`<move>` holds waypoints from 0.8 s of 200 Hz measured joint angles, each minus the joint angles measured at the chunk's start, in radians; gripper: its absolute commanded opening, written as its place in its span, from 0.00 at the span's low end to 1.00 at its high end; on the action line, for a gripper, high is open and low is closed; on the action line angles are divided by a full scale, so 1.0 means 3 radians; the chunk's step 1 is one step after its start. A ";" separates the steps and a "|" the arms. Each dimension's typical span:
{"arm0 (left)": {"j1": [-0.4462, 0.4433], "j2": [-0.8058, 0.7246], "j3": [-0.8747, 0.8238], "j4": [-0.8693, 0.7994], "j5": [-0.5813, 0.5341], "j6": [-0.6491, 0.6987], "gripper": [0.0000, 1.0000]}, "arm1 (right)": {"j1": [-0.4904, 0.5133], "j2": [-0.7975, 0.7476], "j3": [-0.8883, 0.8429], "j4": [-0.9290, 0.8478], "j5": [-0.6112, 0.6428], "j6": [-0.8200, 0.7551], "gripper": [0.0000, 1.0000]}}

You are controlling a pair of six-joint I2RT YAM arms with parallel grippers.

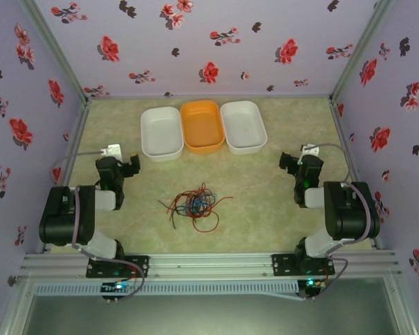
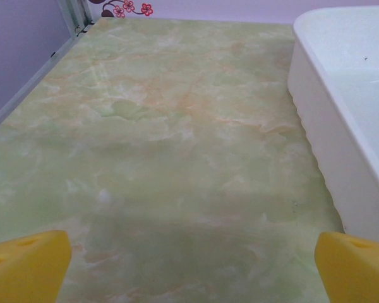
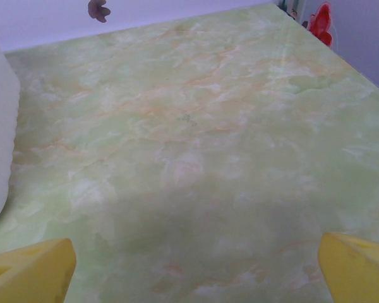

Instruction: Untangle the cables

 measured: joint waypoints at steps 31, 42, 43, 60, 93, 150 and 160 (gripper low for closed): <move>0.0000 0.0000 0.0000 0.0000 0.0000 0.0000 1.00 | 0.0000 0.0000 0.0000 0.0000 0.0000 0.0000 0.99; 0.0000 0.0000 0.0000 0.0000 0.0000 0.0000 1.00 | 0.0000 0.0000 0.0000 0.0000 0.0000 0.0000 0.99; 0.0000 0.0000 0.0000 0.0000 0.0000 0.0000 1.00 | 0.0000 0.0000 0.0000 0.0000 0.0000 0.0000 0.99; 0.0000 0.0000 0.0000 0.0000 -0.0003 -0.0001 1.00 | 0.0000 0.0000 0.0014 -0.0023 0.0000 0.0000 0.99; 0.0000 -0.0131 -0.0001 -0.0072 -0.0107 -0.0011 1.00 | 0.0000 -0.0076 0.0051 -0.0064 0.0003 0.0000 0.99; 0.0001 -0.1015 0.0015 -0.0551 -0.0282 -0.0137 1.00 | 0.0093 -0.0690 0.0109 -0.0575 0.0192 0.0003 0.99; 0.0000 -0.1139 0.0038 -0.0649 -0.0280 -0.0219 1.00 | 0.0117 -0.0829 0.0159 -0.0735 0.0267 0.0006 0.99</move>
